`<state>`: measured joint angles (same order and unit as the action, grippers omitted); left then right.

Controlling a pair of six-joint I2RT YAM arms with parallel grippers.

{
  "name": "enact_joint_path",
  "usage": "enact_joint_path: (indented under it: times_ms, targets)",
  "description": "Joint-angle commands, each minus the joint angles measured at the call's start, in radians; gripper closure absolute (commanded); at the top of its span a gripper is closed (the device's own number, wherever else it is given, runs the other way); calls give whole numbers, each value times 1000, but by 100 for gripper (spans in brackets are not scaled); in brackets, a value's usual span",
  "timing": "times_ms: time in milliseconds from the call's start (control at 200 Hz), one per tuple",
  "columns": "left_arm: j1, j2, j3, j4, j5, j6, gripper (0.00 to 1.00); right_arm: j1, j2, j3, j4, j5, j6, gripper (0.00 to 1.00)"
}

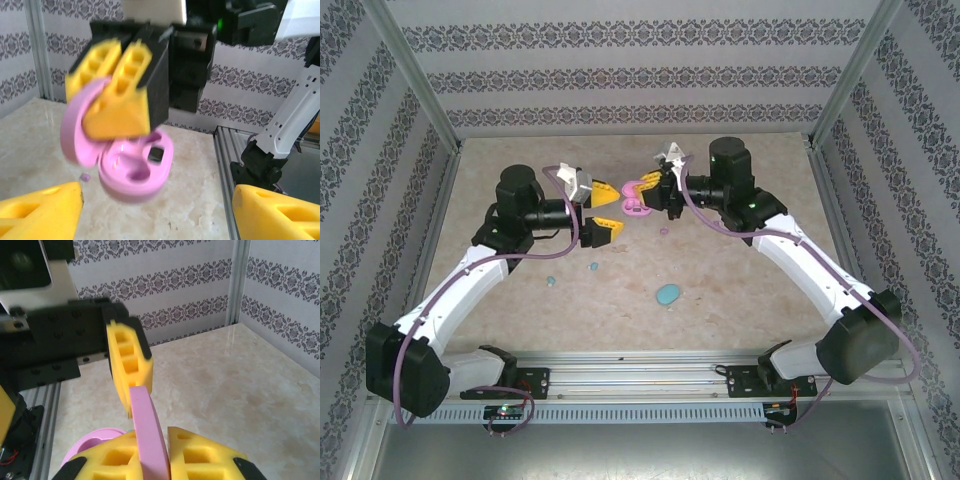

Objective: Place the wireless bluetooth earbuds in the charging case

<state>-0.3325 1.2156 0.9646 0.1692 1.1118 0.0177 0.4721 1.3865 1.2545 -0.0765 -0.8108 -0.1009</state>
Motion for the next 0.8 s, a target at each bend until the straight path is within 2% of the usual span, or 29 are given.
enact_joint_path:
  times_ms: [0,325,445,794]
  targets:
    - [1,-16,-20,56,-9,-4,21,-21,-39,-24,86,-63,68,99]
    - [-64,32,52,38,-24,6,21,9,-36,-20,95,-74,71,99]
    - [-68,47,50,102,-37,-25,21,10,-33,-15,94,-86,73,99]
    - [-68,73,74,122,-8,-66,37,7,-28,-9,77,-110,71,99]
